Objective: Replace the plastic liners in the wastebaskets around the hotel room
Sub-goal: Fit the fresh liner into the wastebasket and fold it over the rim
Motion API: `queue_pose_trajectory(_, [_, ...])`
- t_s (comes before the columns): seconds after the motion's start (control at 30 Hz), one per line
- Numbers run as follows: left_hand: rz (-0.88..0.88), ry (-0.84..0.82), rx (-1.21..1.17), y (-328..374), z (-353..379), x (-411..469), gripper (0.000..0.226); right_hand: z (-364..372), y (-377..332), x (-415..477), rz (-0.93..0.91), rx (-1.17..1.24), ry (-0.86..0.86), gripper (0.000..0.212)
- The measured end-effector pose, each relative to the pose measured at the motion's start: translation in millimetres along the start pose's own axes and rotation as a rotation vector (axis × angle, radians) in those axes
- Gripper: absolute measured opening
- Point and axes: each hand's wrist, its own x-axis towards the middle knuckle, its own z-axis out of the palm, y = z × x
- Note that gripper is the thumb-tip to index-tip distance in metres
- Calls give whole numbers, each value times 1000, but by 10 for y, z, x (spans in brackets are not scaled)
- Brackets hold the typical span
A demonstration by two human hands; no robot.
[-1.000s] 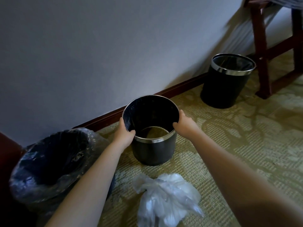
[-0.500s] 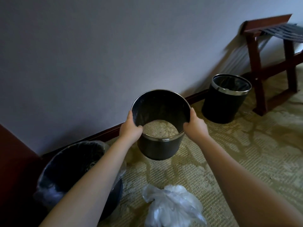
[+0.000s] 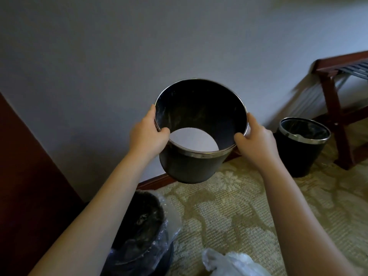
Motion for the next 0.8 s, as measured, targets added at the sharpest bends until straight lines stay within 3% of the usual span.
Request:
queue_pose_trajectory(0.2, [-47, 82, 109, -120, -635, -212, 69, 182, -452, -149, -83, 99, -91, 53])
queue_pose_trajectory(0.37, [-141, 111, 112, -364, -986, -436, 53, 497, -714, -264, -163, 141, -178, 45])
queue_pose_trajectory(0.47, [-219, 137, 115, -542, -1108, -560, 59, 619, -874, -351, -218, 110, -234, 46])
queue_pose_trajectory(0.67, [-313, 144, 79, -819, -1212, -796, 53, 788, -1047, -463, -279, 53, -336, 31])
queue_pose_trajectory(0.8, [-342, 138, 71, -901, -1262, -870, 43, 857, -1100, -502, -284, 28, -382, 33])
